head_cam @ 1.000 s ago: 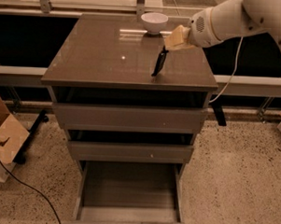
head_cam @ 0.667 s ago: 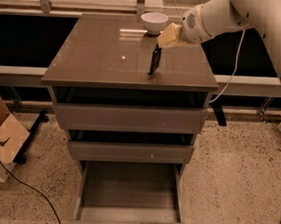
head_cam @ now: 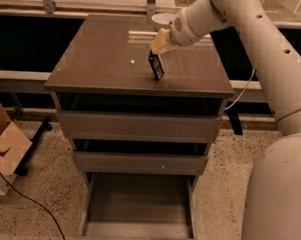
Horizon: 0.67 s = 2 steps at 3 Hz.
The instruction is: Pick rxbar chocolate from bottom drawer and place on counter
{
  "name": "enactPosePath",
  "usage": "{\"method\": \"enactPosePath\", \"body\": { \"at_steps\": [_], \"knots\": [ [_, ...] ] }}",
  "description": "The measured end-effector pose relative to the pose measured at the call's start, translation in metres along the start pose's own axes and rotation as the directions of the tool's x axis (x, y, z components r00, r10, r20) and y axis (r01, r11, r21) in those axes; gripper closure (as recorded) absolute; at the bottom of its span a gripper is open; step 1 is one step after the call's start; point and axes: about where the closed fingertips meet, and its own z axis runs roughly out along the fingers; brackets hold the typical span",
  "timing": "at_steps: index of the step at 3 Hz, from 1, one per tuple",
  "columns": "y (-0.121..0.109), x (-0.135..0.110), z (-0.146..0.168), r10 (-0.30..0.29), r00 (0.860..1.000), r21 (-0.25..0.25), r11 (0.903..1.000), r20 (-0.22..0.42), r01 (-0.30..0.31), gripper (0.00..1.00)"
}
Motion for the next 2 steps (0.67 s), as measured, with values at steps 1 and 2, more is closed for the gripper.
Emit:
{"method": "enactPosePath", "body": {
  "at_steps": [1, 2],
  "knots": [
    [0.0018, 0.0005, 0.0032, -0.001, 1.000, -0.006, 1.0000, -0.003, 0.001, 0.29],
    [0.0032, 0.0012, 0.0074, -0.002, 1.000, -0.010, 1.0000, -0.008, 0.002, 0.05]
  ]
}}
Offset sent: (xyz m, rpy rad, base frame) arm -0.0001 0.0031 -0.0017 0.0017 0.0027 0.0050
